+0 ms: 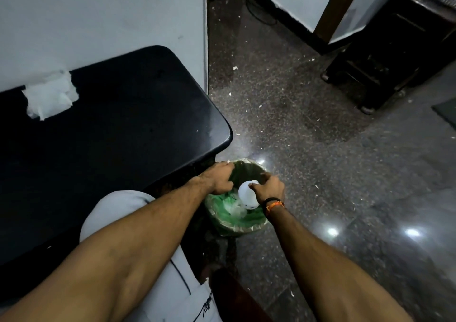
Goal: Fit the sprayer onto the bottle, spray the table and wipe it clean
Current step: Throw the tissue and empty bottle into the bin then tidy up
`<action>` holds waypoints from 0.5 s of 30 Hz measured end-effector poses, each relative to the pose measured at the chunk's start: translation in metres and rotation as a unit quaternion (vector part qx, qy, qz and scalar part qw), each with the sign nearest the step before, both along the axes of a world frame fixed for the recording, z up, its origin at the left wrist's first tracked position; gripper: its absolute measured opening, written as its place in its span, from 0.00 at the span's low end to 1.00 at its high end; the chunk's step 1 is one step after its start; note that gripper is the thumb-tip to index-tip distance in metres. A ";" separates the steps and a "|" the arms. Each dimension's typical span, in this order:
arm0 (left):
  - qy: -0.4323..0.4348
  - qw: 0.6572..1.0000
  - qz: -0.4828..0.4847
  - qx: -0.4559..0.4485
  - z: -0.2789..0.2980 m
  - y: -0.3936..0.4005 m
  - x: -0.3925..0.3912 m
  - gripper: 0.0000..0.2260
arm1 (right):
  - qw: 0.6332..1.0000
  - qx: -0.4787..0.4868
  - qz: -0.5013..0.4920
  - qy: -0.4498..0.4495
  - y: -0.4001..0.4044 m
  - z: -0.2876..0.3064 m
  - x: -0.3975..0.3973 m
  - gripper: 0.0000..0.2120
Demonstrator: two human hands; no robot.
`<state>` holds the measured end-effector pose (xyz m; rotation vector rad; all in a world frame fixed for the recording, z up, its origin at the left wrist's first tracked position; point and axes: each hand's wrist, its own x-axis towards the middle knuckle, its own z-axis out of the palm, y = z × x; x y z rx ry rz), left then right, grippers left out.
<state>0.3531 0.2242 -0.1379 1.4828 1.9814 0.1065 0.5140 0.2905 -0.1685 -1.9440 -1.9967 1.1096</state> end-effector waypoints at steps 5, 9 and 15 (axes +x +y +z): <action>0.009 1.000 -0.012 0.015 0.011 -0.004 0.003 0.21 | 1.000 0.006 0.013 -0.012 0.002 0.013 -0.001 0.21; 0.005 0.999 -0.003 0.051 0.030 -0.015 0.000 0.18 | 0.998 0.043 0.032 -0.022 -0.004 0.036 -0.009 0.14; -0.009 0.992 0.012 0.128 0.065 -0.025 -0.004 0.19 | 0.996 0.070 0.064 -0.002 -0.009 0.066 -0.025 0.19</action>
